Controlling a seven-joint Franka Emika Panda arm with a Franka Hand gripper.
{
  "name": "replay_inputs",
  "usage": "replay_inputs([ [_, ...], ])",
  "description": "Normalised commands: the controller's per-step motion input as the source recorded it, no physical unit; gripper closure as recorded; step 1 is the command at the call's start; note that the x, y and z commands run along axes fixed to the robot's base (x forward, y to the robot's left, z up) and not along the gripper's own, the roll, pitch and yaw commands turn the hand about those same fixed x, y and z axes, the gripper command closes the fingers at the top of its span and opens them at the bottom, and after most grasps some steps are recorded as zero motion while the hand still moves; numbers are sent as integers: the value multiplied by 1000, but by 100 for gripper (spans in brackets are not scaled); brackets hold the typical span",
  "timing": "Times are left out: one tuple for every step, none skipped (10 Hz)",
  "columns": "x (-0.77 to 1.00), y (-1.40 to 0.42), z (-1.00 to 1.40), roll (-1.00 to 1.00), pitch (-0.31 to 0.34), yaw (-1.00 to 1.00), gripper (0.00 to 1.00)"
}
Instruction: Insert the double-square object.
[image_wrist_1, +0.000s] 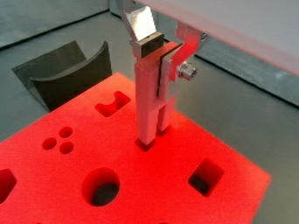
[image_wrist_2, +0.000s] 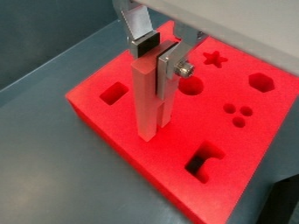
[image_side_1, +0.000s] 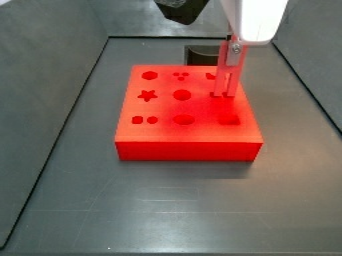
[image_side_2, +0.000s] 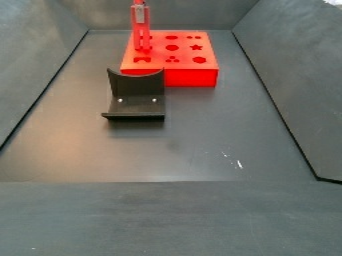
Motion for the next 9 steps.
replay_inputs([
  [-151, -83, 0, 111, 19, 0, 100],
  [-60, -163, 0, 69, 0, 0, 100],
  [20, -234, -46, 73, 0, 0, 100],
  [94, -180, -120, 86, 0, 6, 100],
  [26, -60, -177, 93, 0, 9, 100],
  [0, 0, -237, 113, 0, 0, 100],
  [0, 83, -197, 60, 0, 0, 100],
  [71, 274, -137, 0, 0, 83, 100],
  [220, 303, -129, 0, 4, 231, 100],
])
